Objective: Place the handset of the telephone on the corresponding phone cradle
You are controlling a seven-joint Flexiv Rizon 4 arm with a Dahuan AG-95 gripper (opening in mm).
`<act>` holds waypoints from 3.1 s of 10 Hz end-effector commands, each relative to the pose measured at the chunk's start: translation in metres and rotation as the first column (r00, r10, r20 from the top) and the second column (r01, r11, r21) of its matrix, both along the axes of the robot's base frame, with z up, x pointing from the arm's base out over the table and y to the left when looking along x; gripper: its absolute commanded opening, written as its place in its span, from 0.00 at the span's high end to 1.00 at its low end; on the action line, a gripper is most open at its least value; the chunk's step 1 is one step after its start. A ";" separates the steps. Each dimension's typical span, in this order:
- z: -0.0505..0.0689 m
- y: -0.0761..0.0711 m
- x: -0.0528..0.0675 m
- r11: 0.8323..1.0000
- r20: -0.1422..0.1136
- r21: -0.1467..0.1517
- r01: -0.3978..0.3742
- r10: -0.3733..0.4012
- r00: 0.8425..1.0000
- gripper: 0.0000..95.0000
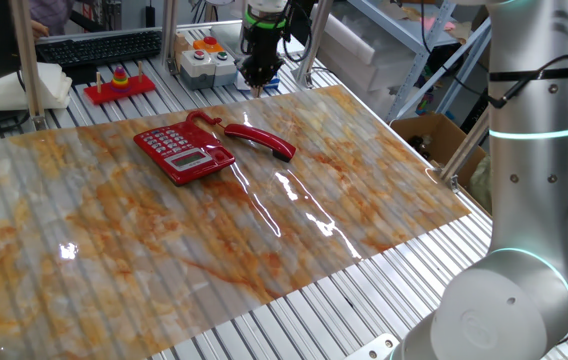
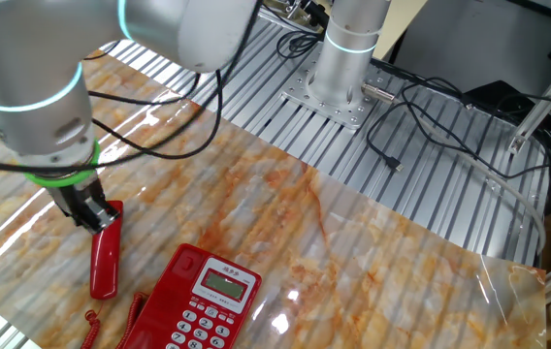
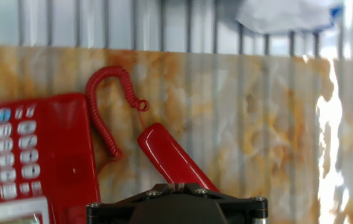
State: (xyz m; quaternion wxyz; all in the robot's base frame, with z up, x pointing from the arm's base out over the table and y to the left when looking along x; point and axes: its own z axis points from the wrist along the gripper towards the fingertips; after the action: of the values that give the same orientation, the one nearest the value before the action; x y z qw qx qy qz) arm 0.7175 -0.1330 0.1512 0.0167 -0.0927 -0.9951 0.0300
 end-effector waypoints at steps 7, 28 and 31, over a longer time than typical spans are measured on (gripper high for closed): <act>0.000 0.000 0.000 0.979 0.010 0.104 -0.173 0.173 0.985 1.00; -0.003 0.003 -0.004 0.912 -0.006 0.057 -0.406 0.407 0.913 0.20; -0.003 0.003 -0.004 0.912 -0.006 0.056 -0.407 0.407 0.913 0.20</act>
State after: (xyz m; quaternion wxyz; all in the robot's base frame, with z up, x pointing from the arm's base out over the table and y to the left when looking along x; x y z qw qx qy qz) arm 0.7143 -0.1293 0.1475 0.0210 0.1175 -0.9928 0.0072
